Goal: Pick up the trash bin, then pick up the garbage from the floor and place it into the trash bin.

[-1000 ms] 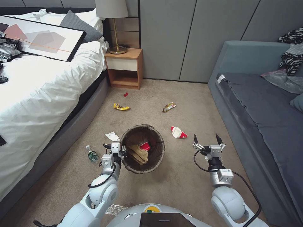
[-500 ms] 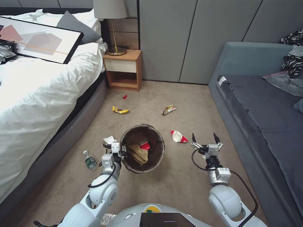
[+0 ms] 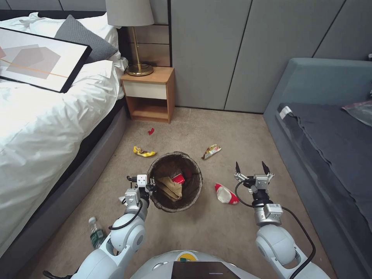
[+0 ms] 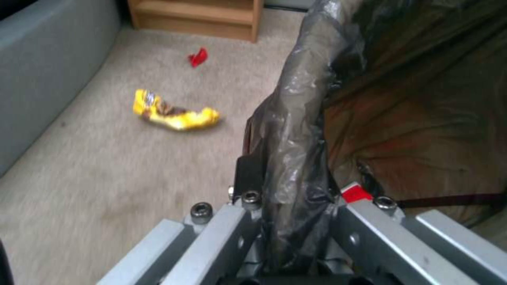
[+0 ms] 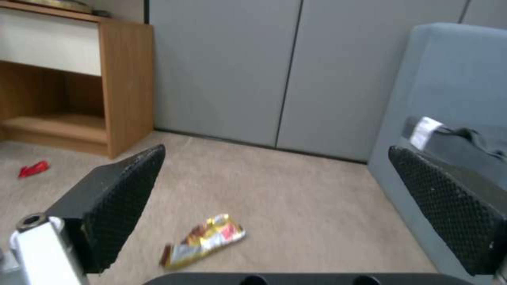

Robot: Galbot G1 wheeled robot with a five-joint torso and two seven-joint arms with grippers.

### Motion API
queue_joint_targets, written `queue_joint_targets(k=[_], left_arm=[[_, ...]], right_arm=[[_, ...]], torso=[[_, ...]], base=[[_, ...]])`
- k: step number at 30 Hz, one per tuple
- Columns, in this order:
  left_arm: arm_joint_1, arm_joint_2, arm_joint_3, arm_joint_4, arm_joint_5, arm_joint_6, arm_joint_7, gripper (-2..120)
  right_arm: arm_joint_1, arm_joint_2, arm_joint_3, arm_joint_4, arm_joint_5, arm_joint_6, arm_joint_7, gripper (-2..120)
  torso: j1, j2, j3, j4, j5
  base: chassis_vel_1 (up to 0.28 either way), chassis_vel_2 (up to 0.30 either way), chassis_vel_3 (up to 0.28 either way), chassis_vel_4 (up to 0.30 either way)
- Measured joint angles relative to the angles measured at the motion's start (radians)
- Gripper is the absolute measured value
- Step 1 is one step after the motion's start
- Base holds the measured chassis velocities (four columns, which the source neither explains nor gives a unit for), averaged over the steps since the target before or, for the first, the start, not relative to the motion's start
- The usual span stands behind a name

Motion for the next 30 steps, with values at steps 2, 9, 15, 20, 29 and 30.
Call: queue_joint_targets(k=[2, 9, 15, 20, 29, 30], left_arm=[[0.002, -0.001, 0.000, 0.000, 0.001, 0.000, -0.001, 2], [0.004, -0.002, 0.000, -0.002, 0.003, 0.000, -0.001, 2], [0.005, -0.001, -0.001, -0.007, 0.003, 0.000, -0.002, 2], [0.009, 0.001, -0.001, -0.009, 0.003, 0.000, -0.002, 2], [0.017, 0.003, 0.000, -0.013, 0.006, 0.000, -0.002, 2], [0.018, 0.004, 0.000, -0.013, 0.006, -0.001, -0.002, 2]], right_arm=[[0.002, 0.000, 0.000, -0.001, 0.000, 0.000, 0.001, 100], [0.018, 0.006, -0.006, -0.009, -0.015, 0.004, 0.019, 100], [0.023, -0.009, -0.010, -0.007, -0.001, -0.010, 0.024, 100], [0.018, -0.036, -0.009, 0.012, 0.055, -0.068, 0.028, 100], [0.054, -0.145, -0.014, -0.022, 0.263, -0.128, -0.033, 100], [0.061, -0.163, -0.020, -0.035, 0.284, -0.127, -0.047, 100]], torso=[[0.000, 0.000, 0.000, 0.0006, -0.0009], [0.000, 0.000, 0.000, 0.0008, -0.0004], [0.000, 0.000, 0.000, -0.0002, -0.0009], [0.000, 0.000, 0.000, -0.0001, -0.0007], [0.000, 0.000, 0.000, 0.0002, -0.0005], [0.000, 0.000, 0.000, 0.0002, -0.0005]], base=[[-0.316, 0.308, 0.304, -0.306], [-0.276, 0.287, 0.294, -0.273], [-0.134, 0.118, 0.115, -0.125], [0.036, -0.023, -0.020, 0.015], [0.010, -0.003, -0.005, 0.004], [0.000, 0.000, 0.000, 0.000]])
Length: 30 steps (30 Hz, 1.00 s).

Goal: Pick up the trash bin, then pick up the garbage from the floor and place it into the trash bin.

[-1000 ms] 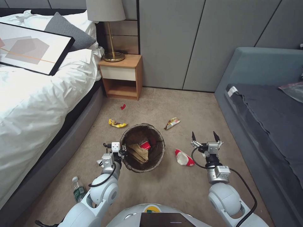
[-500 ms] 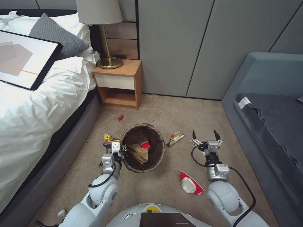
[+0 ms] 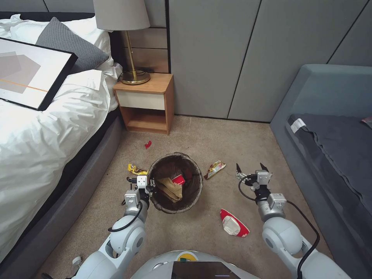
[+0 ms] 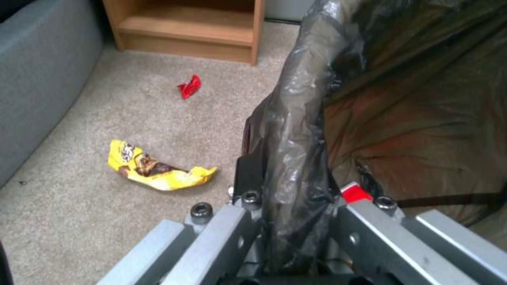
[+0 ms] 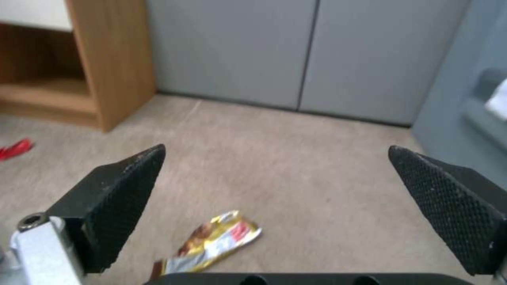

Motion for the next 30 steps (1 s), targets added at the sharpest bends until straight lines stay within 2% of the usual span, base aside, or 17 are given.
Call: queue_joint_targets(k=[2, 5, 7, 9, 11, 14, 22, 30], left_arm=[[0.001, 0.001, 0.000, 0.000, 0.000, 0.000, 0.000, 2], [0.006, 0.003, -0.001, -0.001, 0.003, -0.001, 0.001, 2], [0.007, 0.003, -0.001, -0.001, 0.003, -0.001, 0.001, 2], [0.006, 0.006, 0.000, -0.001, 0.004, -0.002, 0.001, 2], [0.005, 0.007, 0.001, -0.001, 0.003, -0.002, 0.001, 2], [0.000, 0.013, 0.004, 0.005, 0.002, -0.003, 0.001, 2], [-0.014, 0.017, 0.014, 0.017, -0.001, -0.004, 0.001, 2], [-0.024, 0.007, 0.022, 0.027, -0.001, -0.004, 0.001, 2]], right_arm=[[0.004, -0.010, -0.004, -0.008, 0.011, 0.001, -0.008, 100], [0.034, -0.077, -0.041, -0.066, 0.071, 0.026, -0.083, 100], [0.041, -0.091, -0.050, -0.081, 0.081, 0.033, -0.102, 100], [0.070, -0.143, -0.089, -0.160, 0.096, 0.085, -0.177, 100], [0.075, -0.152, -0.098, -0.178, 0.097, 0.097, -0.190, 100], [0.089, -0.179, -0.132, -0.270, 0.095, 0.149, -0.249, 100], [0.082, -0.179, -0.168, -0.433, 0.046, 0.220, -0.334, 100], [0.066, -0.164, -0.206, -0.492, -0.010, 0.259, -0.368, 100]], torso=[[0.000, 0.000, 0.000, 0.0000, -0.0001], [0.000, 0.000, 0.000, 0.0000, 0.0000], [0.000, 0.000, 0.000, -0.0001, -0.0001], [0.000, 0.000, 0.000, 0.0001, 0.0000], [0.000, 0.000, 0.000, 0.0000, -0.0001], [0.000, 0.000, 0.000, -0.0002, -0.0001], [0.000, 0.000, 0.000, -0.0003, -0.0002], [0.000, 0.000, 0.000, -0.0002, -0.0002]], base=[[0.000, 0.000, 0.000, 0.000], [0.000, 0.000, 0.000, 0.000], [0.000, 0.000, 0.000, 0.000], [0.000, 0.000, 0.000, 0.000], [0.000, 0.000, 0.000, 0.000], [0.000, 0.000, 0.000, 0.000], [0.000, 0.000, 0.000, 0.000], [0.000, 0.000, 0.000, 0.000]])
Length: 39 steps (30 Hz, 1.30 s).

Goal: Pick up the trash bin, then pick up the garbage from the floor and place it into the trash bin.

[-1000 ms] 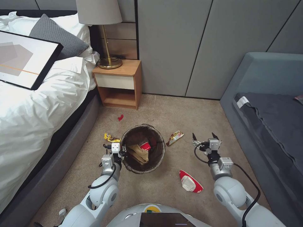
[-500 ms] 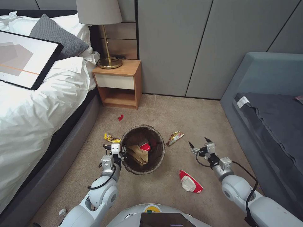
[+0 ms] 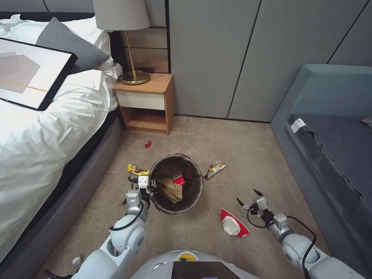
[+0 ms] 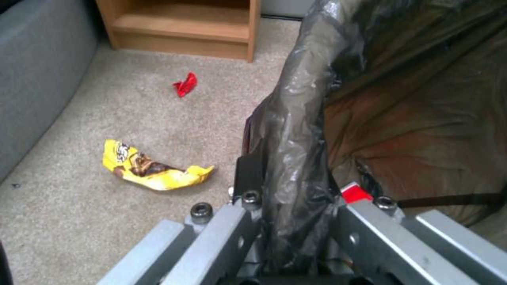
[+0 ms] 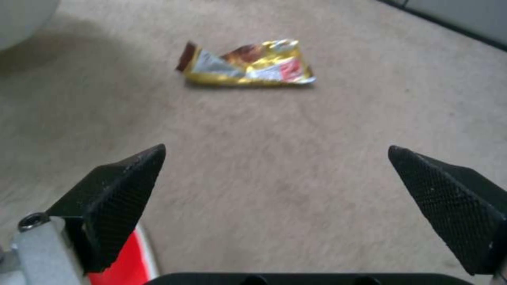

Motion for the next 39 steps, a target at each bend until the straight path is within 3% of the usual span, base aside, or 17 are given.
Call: queue_joint_targets(k=[23, 39], left_arm=[[0.008, -0.019, -0.005, 0.000, 0.011, -0.004, 0.001, 2], [0.008, -0.025, -0.005, 0.001, 0.015, -0.005, 0.002, 2]], right_arm=[[-0.010, 0.095, -0.113, -0.100, -0.144, 0.039, 0.000, 100], [0.058, 0.163, -0.173, -0.249, -0.201, 0.052, -0.005, 100]], torso=[[0.000, 0.000, 0.000, 0.0000, -0.0001], [0.000, 0.000, 0.000, 0.0001, -0.0001]], base=[[0.000, 0.000, 0.000, 0.000], [0.000, 0.000, 0.000, 0.000]])
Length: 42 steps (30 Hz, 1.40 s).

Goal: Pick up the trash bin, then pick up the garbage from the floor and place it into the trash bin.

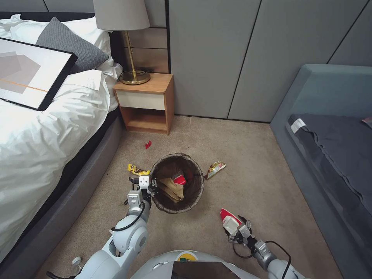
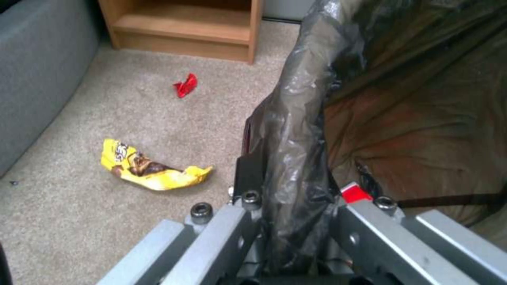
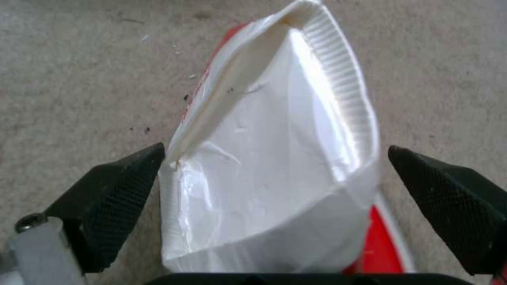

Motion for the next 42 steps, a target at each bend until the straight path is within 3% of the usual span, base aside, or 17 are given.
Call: queue_joint_targets(k=[10, 20, 22, 27, 36, 42], left_arm=[[-0.001, 0.000, 0.000, 0.000, 0.000, 0.000, 0.000, 2], [-0.009, 0.000, 0.002, 0.003, 0.000, -0.002, -0.001, 2], [-0.011, 0.000, 0.003, 0.005, 0.000, -0.002, -0.002, 2], [-0.012, 0.000, 0.006, 0.005, 0.000, -0.002, -0.002, 2], [-0.013, 0.006, 0.007, 0.003, -0.002, -0.002, -0.005, 2], [-0.016, 0.005, 0.012, 0.001, -0.004, -0.001, -0.007, 2]], right_arm=[[0.008, 0.009, -0.001, -0.022, -0.001, 0.005, -0.002, 95], [0.015, 0.024, 0.018, -0.069, -0.024, 0.042, -0.004, 59], [0.010, 0.024, 0.028, -0.056, -0.026, 0.043, 0.005, 47], [0.005, 0.028, 0.034, -0.032, -0.026, 0.041, 0.018, 34], [-0.006, 0.029, 0.053, 0.023, -0.029, 0.036, 0.047, 0], [-0.005, 0.025, 0.099, 0.094, -0.017, 0.019, 0.090, 0]], torso=[[0.000, 0.000, 0.000, 0.0000, 0.0000], [0.000, 0.000, 0.000, -0.0001, 0.0001], [0.000, 0.000, 0.000, -0.0001, 0.0000], [0.000, 0.000, 0.000, -0.0002, 0.0001], [0.000, 0.000, 0.000, -0.0001, 0.0000], [0.000, 0.000, 0.000, -0.0001, 0.0003]], base=[[0.000, 0.000, 0.000, 0.000], [0.000, 0.000, 0.000, 0.000], [0.000, 0.000, 0.000, 0.000], [0.000, 0.000, 0.000, 0.000], [0.000, 0.000, 0.000, 0.000], [0.000, 0.000, 0.000, 0.000]])
